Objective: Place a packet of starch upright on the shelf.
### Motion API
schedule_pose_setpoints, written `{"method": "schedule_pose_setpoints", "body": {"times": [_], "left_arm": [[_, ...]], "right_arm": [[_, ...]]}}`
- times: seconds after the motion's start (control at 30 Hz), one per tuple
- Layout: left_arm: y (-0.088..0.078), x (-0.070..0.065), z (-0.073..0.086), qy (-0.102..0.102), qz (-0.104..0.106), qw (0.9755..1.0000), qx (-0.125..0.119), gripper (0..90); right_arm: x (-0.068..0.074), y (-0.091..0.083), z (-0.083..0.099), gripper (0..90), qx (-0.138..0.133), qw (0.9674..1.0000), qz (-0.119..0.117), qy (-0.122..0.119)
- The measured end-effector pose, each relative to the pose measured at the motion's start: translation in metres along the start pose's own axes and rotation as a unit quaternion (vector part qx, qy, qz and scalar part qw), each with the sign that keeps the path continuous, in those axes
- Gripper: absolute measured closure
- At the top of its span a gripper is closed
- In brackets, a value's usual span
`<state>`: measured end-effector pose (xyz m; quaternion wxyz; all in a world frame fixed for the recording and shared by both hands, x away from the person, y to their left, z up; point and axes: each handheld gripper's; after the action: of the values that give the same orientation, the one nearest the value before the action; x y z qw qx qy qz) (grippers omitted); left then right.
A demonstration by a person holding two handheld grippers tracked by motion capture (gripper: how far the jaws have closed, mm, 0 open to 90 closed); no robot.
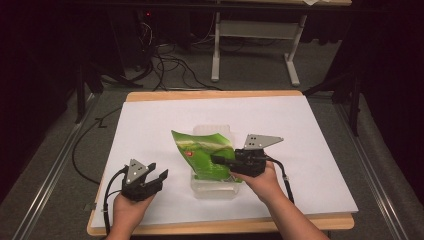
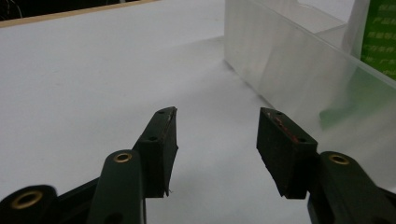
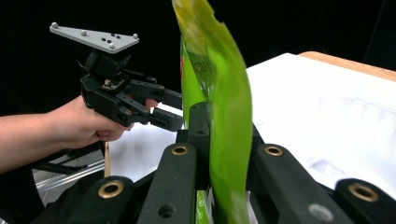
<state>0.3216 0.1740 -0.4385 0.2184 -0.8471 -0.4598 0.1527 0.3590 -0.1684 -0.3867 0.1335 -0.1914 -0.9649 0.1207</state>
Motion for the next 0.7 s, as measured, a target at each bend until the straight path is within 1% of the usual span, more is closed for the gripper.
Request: {"method": "schedule_pose_setpoints", "body": {"times": [0.13,0.17,0.43,0.7], "left_arm": [[0.000,0.000,0.000,0.001,-0.002,1.0000,-0.001,48.5],[0.000,0.000,0.000,0.000,0.000,1.0000,-0.001,48.5],[-0.001,-0.001,0.000,0.001,0.001,1.0000,-0.001,48.6],[-0.001,-0.001,0.000,0.001,0.001,1.0000,0.000,48.6]], "right_arm": [[-0.002,0.004,0.006,83.0,0.008,1.0000,0.004,0.003],[-0.003,0.005,0.007,83.0,0.007,1.0000,0.004,0.004],[-0.002,0.005,0.010,82.9,0.002,0.9999,0.009,0.008],[-0.001,0.009,0.012,82.7,0.007,0.9999,0.012,0.007]]}}
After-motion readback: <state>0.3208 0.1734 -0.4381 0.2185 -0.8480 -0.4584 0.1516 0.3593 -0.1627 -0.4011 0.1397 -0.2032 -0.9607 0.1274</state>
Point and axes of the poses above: each handheld gripper's, and its own axes: y roughly forward along the jaws, z roughly out of its underside, x roughly to its left, and after that the axes turned 1 degree about -y, right-handed
